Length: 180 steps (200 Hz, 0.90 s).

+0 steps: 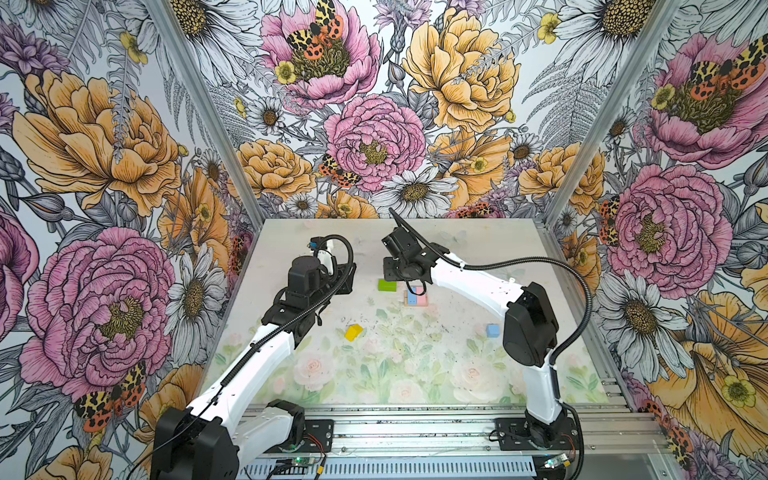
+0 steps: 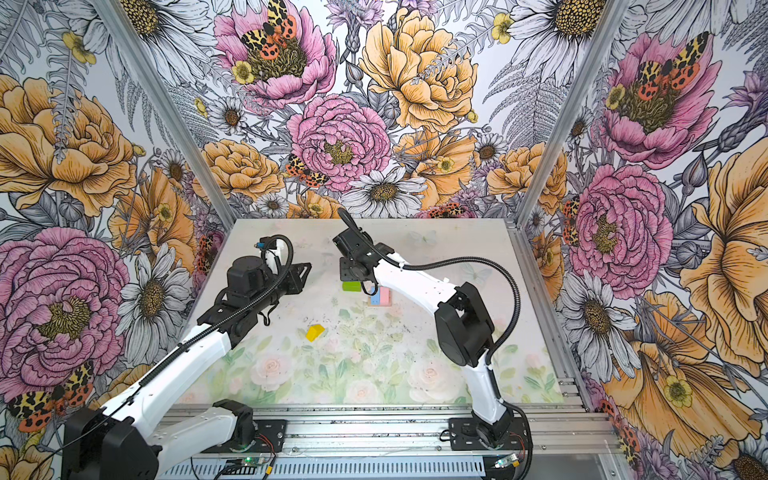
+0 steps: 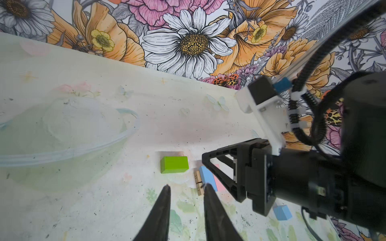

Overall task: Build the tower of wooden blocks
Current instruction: 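Draw the left gripper back while the right gripper moves toward the green block, then open the right gripper and lower it over the lime-green block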

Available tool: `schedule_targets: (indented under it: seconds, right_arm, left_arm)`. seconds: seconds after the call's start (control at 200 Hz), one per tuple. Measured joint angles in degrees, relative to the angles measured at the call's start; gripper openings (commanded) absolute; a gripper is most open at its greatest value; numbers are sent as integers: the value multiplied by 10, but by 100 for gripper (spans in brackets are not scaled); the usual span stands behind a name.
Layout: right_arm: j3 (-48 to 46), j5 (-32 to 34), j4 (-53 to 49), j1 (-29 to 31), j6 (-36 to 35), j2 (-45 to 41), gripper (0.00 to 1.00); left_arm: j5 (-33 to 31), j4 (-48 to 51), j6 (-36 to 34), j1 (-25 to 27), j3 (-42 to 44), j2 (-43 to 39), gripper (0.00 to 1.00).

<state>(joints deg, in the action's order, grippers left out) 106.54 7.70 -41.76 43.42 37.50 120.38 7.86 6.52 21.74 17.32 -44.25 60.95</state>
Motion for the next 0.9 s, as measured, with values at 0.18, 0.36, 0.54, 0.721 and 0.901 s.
schedule_targets:
  seconds: [0.18, 0.36, 0.54, 0.721, 0.901]
  right_arm:
    - [26, -2, -22, 5, 12, 53, 67]
    - [56, 3, -44, 7, 24, 66, 75]
    - [100, 11, -58, 9, 31, 85, 77]
    - [136, 18, -78, 9, 43, 123, 79]
    - [170, 32, -106, 9, 54, 155, 81]
  left_arm:
    - [-17, -6, 3, 0, 21, -43, 44]
    - [-29, -10, 2, 0, 31, -64, 44]
    - [-30, -17, 2, 0, 35, -65, 44]
    - [-30, -21, 2, 0, 37, -65, 44]
    - [-30, -21, 2, 0, 37, -65, 44]
